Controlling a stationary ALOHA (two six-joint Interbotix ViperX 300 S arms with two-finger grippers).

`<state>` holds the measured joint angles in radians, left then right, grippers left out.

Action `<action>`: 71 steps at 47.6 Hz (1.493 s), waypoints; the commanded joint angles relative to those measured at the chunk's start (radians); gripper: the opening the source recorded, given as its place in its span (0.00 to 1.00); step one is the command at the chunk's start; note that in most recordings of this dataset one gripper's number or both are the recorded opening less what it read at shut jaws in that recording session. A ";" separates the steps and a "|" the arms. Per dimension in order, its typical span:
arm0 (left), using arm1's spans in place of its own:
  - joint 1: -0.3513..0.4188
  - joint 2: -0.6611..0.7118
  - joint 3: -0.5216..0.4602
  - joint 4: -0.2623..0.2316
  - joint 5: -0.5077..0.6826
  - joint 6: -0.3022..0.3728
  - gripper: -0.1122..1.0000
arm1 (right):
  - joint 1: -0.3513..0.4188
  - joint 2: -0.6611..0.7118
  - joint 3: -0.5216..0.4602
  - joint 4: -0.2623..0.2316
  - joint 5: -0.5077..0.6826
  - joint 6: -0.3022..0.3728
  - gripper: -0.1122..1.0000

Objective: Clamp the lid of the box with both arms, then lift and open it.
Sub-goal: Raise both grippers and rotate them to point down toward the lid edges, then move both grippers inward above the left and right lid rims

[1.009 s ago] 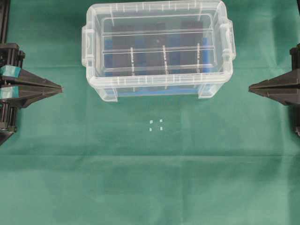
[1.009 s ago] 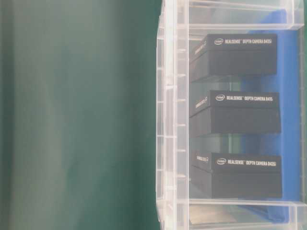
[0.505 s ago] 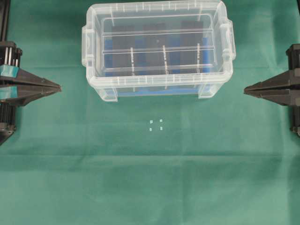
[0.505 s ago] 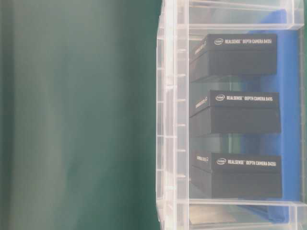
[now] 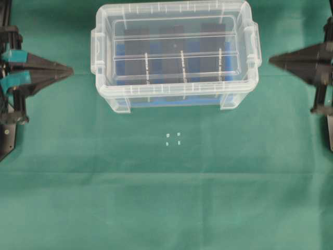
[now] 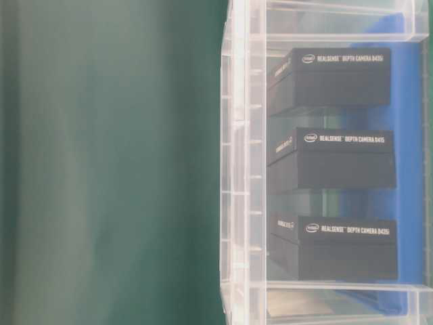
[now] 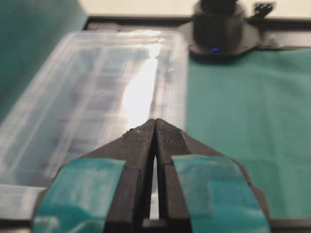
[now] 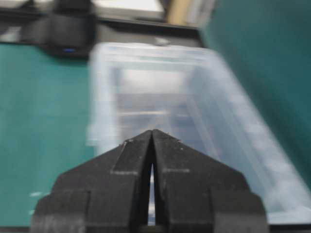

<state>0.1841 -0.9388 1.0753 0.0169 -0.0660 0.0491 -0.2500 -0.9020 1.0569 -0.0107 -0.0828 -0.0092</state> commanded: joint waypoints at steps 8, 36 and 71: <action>0.120 0.048 -0.066 -0.002 0.011 0.000 0.10 | -0.144 0.020 -0.054 -0.017 0.046 -0.003 0.10; 0.161 0.101 -0.169 0.000 0.291 0.000 0.10 | -0.221 0.028 -0.110 -0.029 0.319 0.005 0.10; 0.161 0.161 -0.357 0.003 0.874 -0.002 0.10 | -0.221 0.206 -0.377 -0.046 1.009 0.006 0.10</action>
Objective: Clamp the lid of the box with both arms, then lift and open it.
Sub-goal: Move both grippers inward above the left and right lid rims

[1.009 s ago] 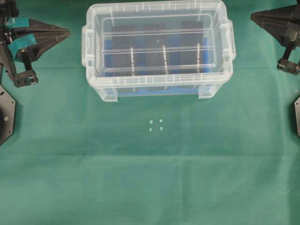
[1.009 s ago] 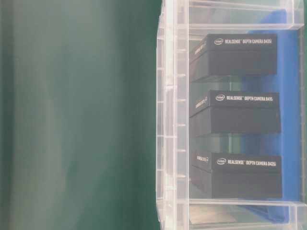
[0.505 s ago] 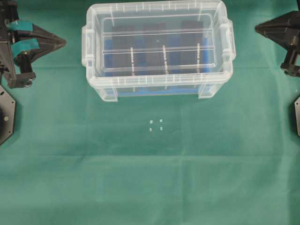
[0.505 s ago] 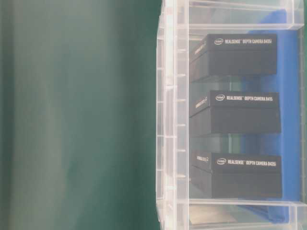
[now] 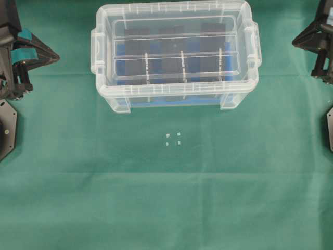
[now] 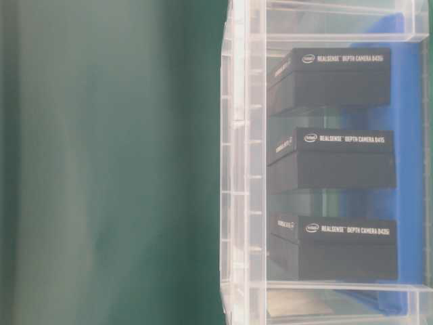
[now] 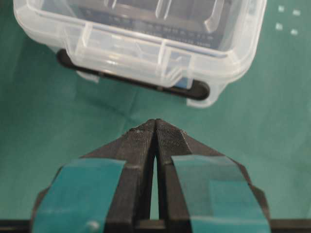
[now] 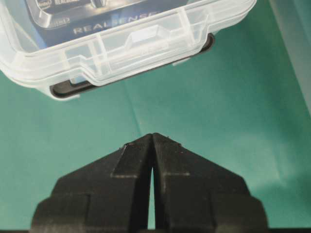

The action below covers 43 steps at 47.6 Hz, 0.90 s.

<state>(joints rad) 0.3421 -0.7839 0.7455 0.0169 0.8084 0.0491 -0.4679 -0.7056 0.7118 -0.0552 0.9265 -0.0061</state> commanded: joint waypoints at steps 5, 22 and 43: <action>0.003 0.018 -0.029 0.003 0.002 -0.002 0.10 | -0.003 0.021 -0.034 -0.002 0.002 0.003 0.10; 0.005 0.140 -0.014 0.012 0.026 0.002 0.10 | -0.003 0.106 -0.011 -0.031 0.002 0.003 0.10; 0.038 0.222 0.063 0.012 -0.029 0.003 0.10 | -0.003 0.242 0.043 -0.058 -0.049 -0.003 0.10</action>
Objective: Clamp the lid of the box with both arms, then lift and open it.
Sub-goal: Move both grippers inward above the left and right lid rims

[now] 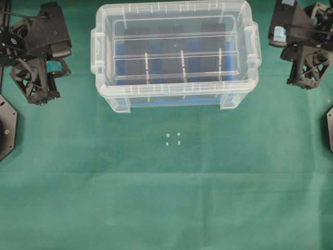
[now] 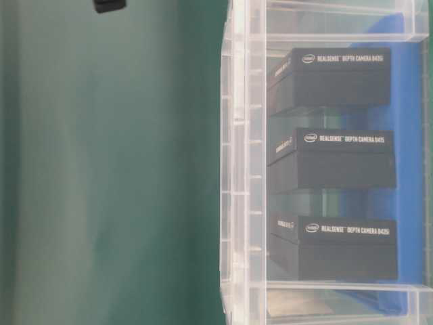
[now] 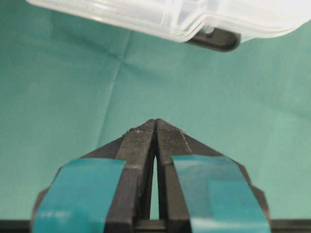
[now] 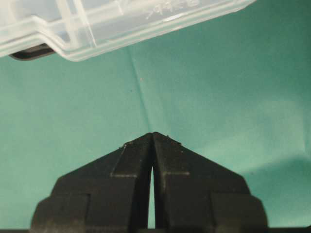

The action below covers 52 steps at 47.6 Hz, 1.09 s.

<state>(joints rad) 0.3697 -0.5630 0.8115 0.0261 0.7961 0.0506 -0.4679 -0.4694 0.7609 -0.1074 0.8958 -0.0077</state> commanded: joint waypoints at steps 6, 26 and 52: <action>0.021 0.011 0.006 0.003 -0.031 0.003 0.10 | -0.003 0.018 0.006 -0.012 -0.035 0.000 0.10; 0.037 0.038 -0.002 0.009 -0.040 0.009 0.10 | -0.008 0.020 0.011 -0.038 -0.057 -0.014 0.10; 0.058 0.040 -0.009 0.014 0.051 0.224 0.10 | -0.008 0.020 0.008 -0.041 -0.058 -0.227 0.10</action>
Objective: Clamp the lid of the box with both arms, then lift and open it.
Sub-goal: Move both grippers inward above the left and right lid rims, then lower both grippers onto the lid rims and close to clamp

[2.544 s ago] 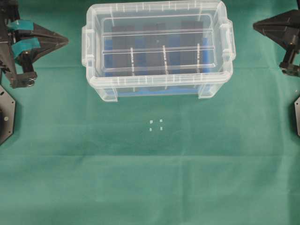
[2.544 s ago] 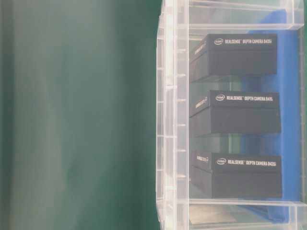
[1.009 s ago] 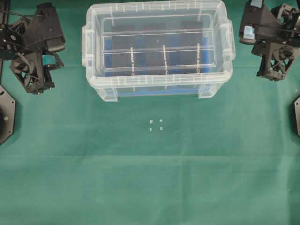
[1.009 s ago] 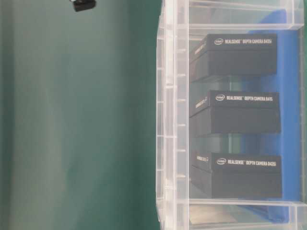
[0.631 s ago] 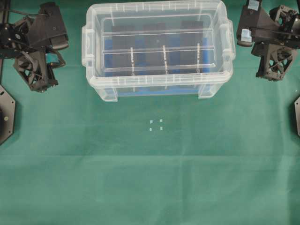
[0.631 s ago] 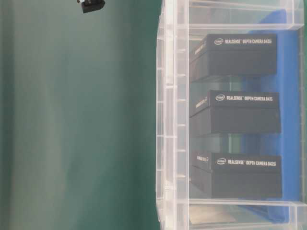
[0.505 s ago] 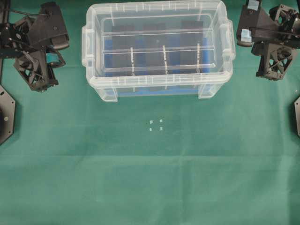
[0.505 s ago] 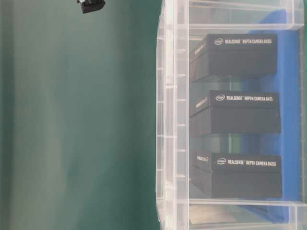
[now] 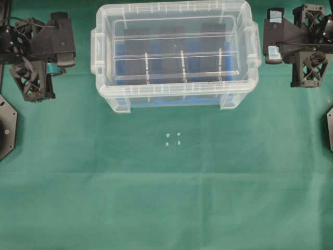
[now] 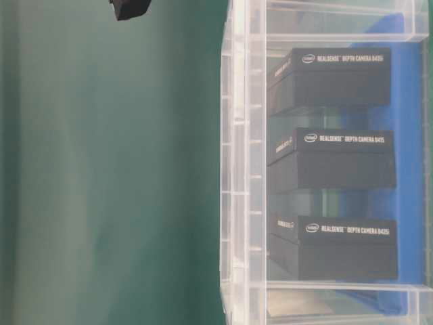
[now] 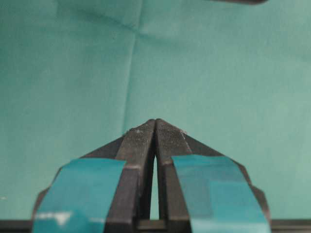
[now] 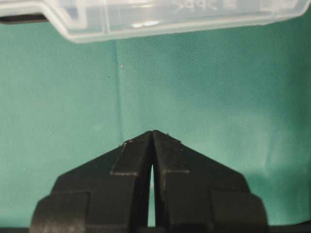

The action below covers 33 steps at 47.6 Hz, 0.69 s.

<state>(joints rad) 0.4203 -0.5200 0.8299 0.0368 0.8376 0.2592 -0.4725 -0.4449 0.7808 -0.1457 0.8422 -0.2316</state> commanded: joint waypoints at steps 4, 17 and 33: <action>0.009 -0.003 -0.032 0.003 0.031 0.035 0.10 | -0.003 -0.005 -0.012 -0.003 -0.005 -0.005 0.10; 0.008 -0.003 -0.037 0.003 0.049 0.043 0.10 | -0.003 -0.005 -0.012 -0.003 -0.006 -0.005 0.10; 0.028 0.032 -0.066 0.003 0.041 0.060 0.10 | -0.003 0.002 -0.020 -0.003 -0.017 -0.005 0.10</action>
<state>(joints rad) 0.4357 -0.5001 0.8038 0.0368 0.8836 0.3114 -0.4725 -0.4433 0.7823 -0.1457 0.8360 -0.2347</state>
